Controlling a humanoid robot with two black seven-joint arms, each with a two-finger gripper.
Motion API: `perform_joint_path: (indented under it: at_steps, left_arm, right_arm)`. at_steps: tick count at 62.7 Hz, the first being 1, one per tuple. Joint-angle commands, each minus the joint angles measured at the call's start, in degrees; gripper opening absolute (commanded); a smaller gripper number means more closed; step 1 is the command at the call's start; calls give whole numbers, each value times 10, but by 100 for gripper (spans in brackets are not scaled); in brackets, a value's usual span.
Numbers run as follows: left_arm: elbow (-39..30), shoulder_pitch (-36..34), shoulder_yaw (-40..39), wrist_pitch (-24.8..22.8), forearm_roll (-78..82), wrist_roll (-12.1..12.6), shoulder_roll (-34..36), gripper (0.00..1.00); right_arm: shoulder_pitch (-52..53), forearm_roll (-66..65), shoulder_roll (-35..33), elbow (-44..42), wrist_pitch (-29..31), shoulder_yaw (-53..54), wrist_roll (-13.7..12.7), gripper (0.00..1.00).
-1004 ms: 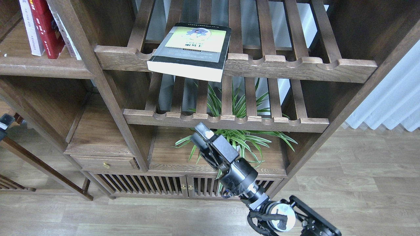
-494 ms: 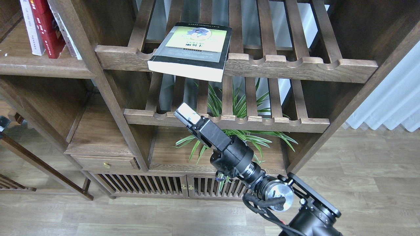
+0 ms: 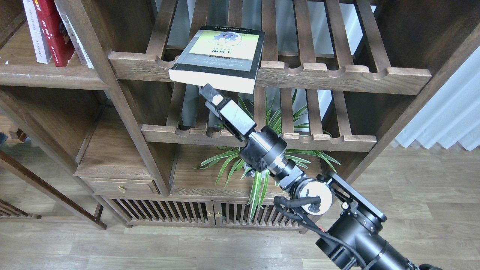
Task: Organize books on shelf
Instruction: 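Grasp the green book's edge with the right gripper and tip it down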
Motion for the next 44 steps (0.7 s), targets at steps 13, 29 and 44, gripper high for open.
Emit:
perform_joint_path:
  at_steps: [13,29,44]
  left_arm:
    - [0,0,3,0,0,0,0,100]
    - [0,0,3,0,0,0,0,100]
    - [0,0,4,0,0,0,0,100]
  right_arm:
    - [24,1,0,-6,-4,9,-1,99]
    - [28,5,0,-13,-20,27,-6,97]
    - [27,12,0,-13,-18,42,-5,76]
